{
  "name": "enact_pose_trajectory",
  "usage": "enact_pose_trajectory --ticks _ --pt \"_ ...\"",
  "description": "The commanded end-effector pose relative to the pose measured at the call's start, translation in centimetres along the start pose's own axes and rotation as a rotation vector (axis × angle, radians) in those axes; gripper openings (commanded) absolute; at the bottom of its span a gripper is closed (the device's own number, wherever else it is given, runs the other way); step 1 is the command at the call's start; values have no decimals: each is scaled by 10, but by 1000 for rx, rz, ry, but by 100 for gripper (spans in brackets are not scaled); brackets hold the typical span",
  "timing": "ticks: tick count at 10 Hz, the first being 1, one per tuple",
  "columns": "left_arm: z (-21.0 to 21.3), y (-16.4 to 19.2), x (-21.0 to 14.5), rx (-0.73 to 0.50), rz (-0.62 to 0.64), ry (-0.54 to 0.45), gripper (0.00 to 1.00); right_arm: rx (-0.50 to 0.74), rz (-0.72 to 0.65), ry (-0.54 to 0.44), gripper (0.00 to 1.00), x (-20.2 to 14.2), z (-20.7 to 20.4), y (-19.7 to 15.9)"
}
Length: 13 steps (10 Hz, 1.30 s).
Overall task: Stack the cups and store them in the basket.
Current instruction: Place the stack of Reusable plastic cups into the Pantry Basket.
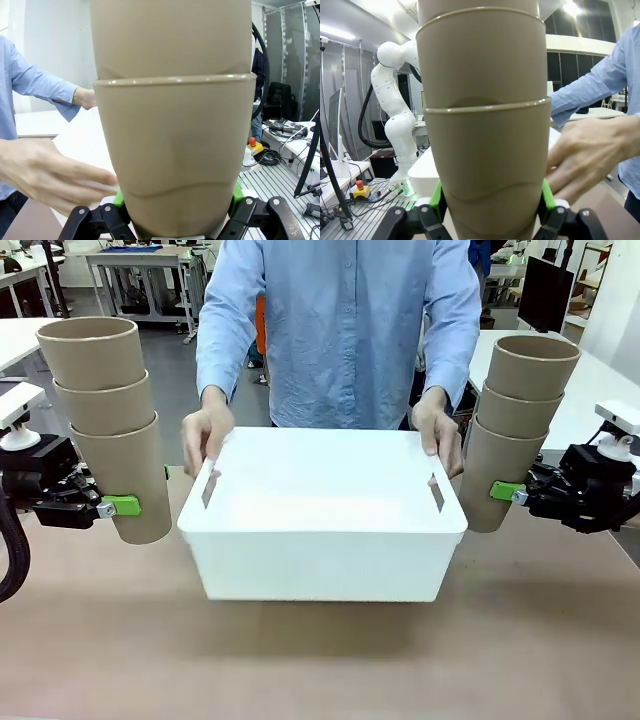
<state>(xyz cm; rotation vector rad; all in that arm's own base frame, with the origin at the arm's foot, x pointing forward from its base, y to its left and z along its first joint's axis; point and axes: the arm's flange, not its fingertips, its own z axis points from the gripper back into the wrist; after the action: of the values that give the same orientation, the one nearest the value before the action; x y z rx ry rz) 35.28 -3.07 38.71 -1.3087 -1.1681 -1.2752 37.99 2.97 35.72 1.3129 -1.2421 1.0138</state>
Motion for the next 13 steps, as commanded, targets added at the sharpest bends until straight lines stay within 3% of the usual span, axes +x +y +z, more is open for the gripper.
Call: enact_pose_trajectory --ticks 1,13 --pt "0 0 3 0 -1 -9 83 -5 11 -10 87 4 -1 0" --pt "0 0 3 0 -1 -9 83 -5 11 -10 87 4 -1 0"
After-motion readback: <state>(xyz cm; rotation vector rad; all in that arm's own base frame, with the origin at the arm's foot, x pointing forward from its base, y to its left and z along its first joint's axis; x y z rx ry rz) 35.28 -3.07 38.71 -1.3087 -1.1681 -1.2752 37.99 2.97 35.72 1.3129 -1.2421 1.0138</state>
